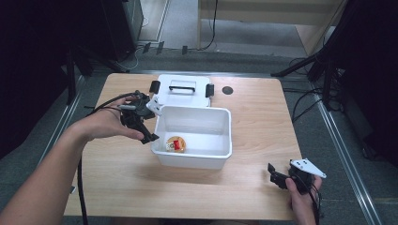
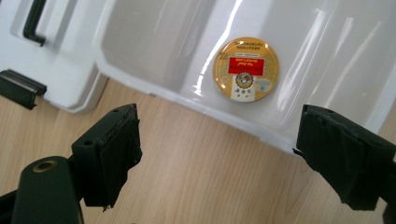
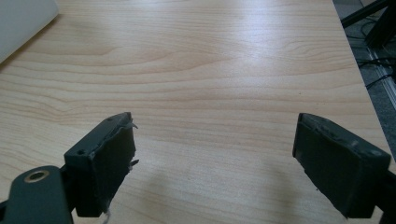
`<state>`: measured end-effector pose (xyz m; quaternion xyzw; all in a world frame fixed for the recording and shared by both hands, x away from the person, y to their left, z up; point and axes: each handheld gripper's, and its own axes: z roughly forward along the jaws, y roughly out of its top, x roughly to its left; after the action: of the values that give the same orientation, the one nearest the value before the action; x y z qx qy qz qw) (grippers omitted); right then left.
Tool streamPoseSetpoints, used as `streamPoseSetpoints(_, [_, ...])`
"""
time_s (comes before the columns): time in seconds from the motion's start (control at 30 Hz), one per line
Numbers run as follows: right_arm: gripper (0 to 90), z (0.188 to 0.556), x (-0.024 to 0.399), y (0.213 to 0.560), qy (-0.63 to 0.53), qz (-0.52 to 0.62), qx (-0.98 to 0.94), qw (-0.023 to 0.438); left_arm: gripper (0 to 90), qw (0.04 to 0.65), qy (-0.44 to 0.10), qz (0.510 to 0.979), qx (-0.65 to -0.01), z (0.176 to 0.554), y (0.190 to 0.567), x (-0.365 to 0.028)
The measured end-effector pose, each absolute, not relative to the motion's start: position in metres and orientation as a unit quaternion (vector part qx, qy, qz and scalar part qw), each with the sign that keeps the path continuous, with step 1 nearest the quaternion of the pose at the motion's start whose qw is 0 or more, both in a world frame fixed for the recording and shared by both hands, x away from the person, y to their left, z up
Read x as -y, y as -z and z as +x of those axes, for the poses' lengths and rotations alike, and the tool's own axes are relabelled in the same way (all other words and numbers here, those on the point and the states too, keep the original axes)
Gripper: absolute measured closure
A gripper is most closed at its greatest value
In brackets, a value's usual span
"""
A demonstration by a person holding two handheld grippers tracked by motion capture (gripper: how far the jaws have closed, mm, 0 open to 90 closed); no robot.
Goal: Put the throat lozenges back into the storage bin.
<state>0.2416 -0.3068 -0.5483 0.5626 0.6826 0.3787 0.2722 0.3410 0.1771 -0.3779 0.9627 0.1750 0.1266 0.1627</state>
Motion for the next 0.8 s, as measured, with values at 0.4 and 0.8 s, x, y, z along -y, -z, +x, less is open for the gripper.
streamPoseSetpoints(0.4, [13.4,0.242,0.307,0.548,-0.378,0.563,-0.683,0.272,14.2,0.171,-0.144,0.948,-0.226,0.327,0.385,-0.216])
streamPoseSetpoints(0.8, [13.4,0.242,0.306,0.548,-0.376,0.563,-0.683,0.273,12.7,0.201,-0.151,0.922,-0.294,0.306,0.413,-0.253])
